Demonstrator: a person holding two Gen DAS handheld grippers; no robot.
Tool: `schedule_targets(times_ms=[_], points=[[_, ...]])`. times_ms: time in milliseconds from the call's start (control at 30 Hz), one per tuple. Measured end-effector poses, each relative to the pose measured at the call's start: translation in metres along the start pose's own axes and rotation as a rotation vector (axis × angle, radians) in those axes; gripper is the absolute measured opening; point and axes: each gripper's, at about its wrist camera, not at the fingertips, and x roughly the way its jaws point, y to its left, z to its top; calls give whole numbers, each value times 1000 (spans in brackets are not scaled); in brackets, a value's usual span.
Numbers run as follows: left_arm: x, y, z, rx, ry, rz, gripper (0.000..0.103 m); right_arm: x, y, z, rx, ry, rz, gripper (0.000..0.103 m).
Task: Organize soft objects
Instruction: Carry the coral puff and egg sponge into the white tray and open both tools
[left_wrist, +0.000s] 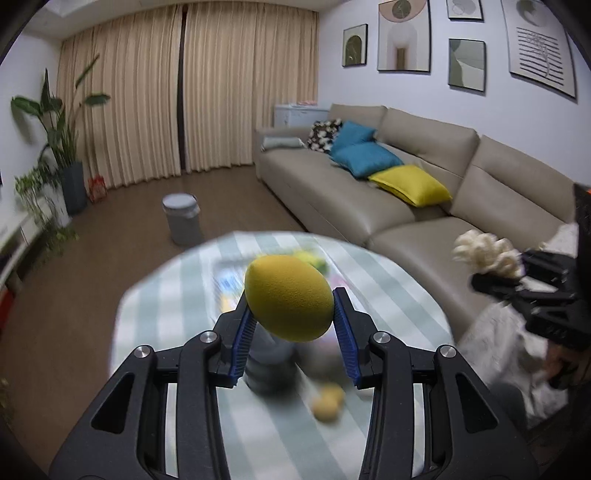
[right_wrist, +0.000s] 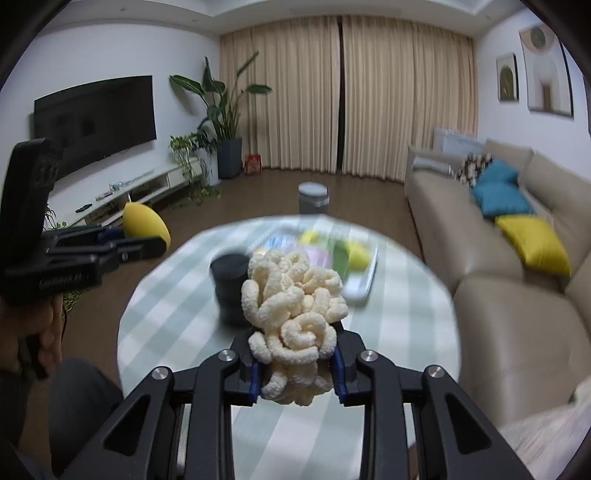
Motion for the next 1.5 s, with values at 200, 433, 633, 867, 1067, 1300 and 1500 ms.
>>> schedule_targets(times_ms=[200,433,633,867,1067,1300,1500], points=[[64,33,58,33,69,39,38,42,-33,85,-63,0,-19,31],[160,72,85,26,184,73,38,140,-74,151,-38,121,-13,31],[245,92,62,18,319,56,38,243,-95,162,-17,274,15,31],[305,89,21,58,436,14,38,344,-93,129,-46,452,59,31],[329,81,2,88,481,-22,39,392,-86,100,-94,547,87,31],[342,75,-11,100,515,-36,41,419,-86,81,-95,598,94,32],[342,76,-14,79,512,-42,41,429,-83,73,-104,601,98,35]])
